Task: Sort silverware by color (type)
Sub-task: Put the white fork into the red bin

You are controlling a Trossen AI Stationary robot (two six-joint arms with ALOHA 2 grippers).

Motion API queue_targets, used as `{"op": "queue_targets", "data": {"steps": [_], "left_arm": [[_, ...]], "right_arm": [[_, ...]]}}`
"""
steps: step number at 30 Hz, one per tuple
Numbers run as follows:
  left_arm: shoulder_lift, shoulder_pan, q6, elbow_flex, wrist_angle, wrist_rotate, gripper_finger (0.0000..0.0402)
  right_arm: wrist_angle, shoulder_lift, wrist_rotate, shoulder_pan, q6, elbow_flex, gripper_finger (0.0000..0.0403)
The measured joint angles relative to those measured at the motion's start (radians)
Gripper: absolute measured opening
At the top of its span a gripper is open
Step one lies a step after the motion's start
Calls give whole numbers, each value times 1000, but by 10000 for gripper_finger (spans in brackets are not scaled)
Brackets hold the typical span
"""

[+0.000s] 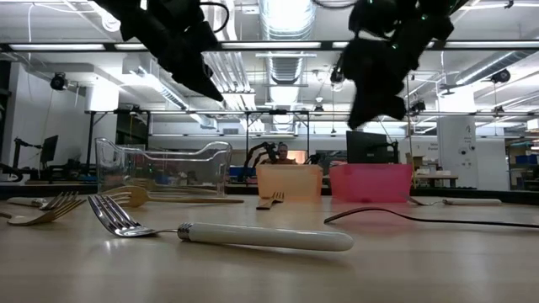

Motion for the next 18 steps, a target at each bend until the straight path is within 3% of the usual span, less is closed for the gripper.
{"op": "queue_targets", "data": {"steps": [3,8,13,18], "left_arm": [[0,0,24,0,1,0,47],[0,0,35,0,19,0,47],[0,0,35,0,37,0,47],[0,0,56,0,38,-2,47]], "right_arm": [[-139,1,-1,0,54,0,61],[-368,3,0,0,9,0,61],[-546,5,2,0,-224,-2,61],[-539,5,50,0,-428,-32,61]]}}
